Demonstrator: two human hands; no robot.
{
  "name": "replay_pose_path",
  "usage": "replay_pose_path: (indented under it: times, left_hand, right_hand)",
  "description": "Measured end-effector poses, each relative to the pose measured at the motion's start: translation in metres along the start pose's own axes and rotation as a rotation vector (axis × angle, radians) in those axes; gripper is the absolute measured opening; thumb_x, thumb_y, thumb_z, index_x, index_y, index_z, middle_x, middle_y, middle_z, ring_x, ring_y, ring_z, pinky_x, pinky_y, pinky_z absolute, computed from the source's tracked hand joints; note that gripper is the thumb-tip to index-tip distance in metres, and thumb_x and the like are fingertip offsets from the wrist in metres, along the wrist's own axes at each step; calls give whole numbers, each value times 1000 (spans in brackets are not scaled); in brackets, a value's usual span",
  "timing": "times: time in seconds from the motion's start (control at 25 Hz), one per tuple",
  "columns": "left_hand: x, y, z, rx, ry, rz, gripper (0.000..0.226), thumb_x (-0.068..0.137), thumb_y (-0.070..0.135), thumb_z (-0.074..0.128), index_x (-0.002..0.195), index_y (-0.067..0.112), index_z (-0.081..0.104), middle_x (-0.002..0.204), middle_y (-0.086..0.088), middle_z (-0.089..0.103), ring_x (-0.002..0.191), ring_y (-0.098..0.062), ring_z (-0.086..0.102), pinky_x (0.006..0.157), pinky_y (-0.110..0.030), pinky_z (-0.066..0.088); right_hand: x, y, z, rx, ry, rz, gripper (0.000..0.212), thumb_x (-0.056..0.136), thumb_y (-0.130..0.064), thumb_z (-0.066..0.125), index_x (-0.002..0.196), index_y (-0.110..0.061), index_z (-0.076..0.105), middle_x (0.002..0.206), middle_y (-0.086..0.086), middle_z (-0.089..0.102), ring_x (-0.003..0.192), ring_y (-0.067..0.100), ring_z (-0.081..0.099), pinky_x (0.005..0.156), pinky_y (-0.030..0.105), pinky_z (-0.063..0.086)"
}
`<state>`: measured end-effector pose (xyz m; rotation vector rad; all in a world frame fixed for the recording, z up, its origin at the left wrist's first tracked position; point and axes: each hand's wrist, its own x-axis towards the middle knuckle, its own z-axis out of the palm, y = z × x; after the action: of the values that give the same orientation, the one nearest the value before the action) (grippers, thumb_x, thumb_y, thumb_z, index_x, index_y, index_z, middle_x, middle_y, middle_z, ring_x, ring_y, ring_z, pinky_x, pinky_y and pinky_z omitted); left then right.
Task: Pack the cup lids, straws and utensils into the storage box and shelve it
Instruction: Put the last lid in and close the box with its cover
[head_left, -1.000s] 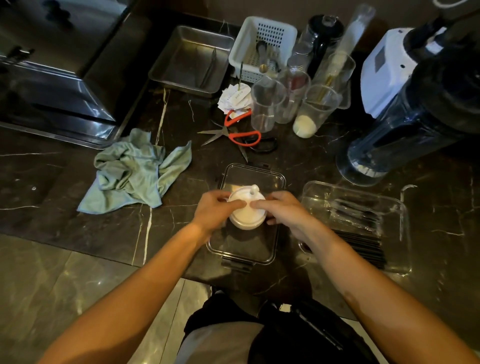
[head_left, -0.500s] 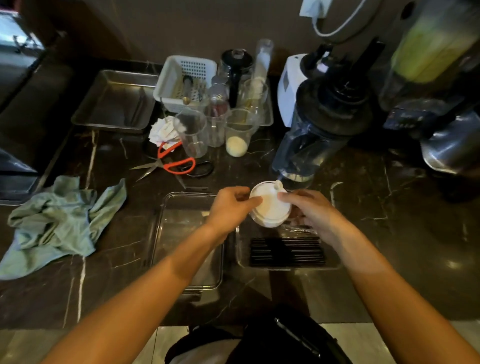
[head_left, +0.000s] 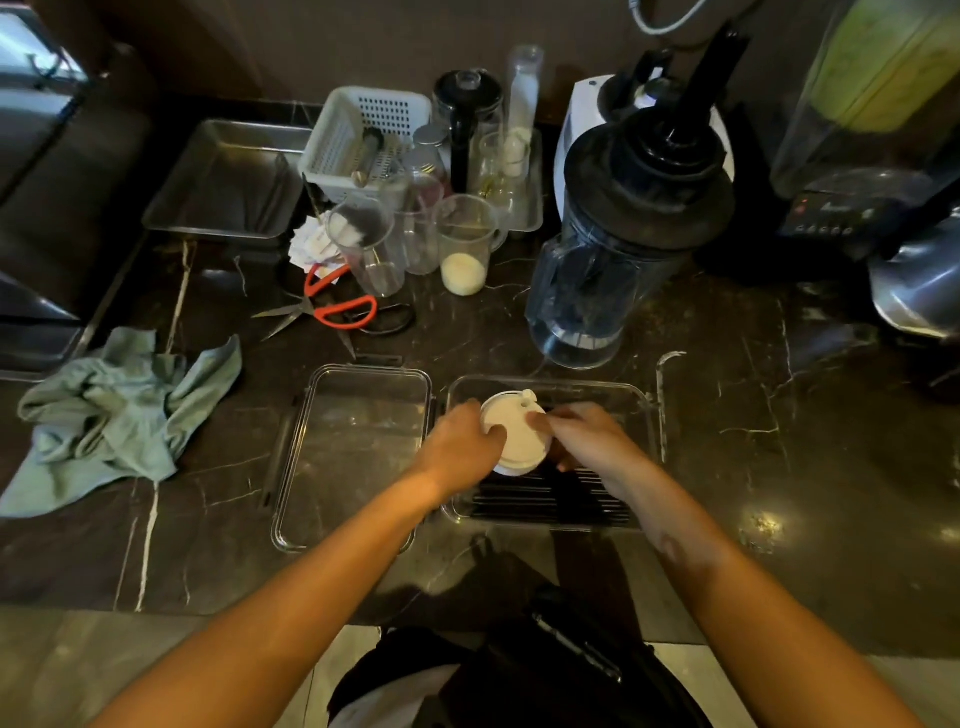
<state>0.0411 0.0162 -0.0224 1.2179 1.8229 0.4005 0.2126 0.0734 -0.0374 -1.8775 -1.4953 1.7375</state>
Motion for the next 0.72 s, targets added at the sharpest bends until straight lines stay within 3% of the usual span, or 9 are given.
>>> replay_pose_path:
  times: [0.12,0.2,0.48,0.72]
  left_hand:
    - [-3,-3,5,48,46,13,36,96,23,56,128,7,61,125,-13,65,111,-29,65,87,-40,57]
    - [-7,-6,7,122,81,36,40,95,26,58,131,9,60,132,-13,59,116,-29,62,96,-40,54]
    - [-16,-8,2,406,210,117,38,95,27,62,130,12,64,127,-11,66,114,-31,64,92,-42,54]
    - [-10,-22,-5,294,217,166,37,100,28,60,133,14,66,132,-7,66,116,-25,64,96,-34,49]
  right_hand:
    - [5,3,5,14,-27,-7,20,100,-35,65,107,-17,72,101,3,76,93,19,70,70,30,56]
    - [8,4,8,30,-29,6,22,100,-36,65,110,-16,71,104,3,75,96,20,70,71,29,56]
    - [21,5,15,67,2,43,27,100,-35,66,117,-14,69,109,3,74,100,18,71,75,31,61]
    - [28,10,36,28,62,11,15,98,-34,69,102,-20,69,100,3,75,92,19,72,83,42,64]
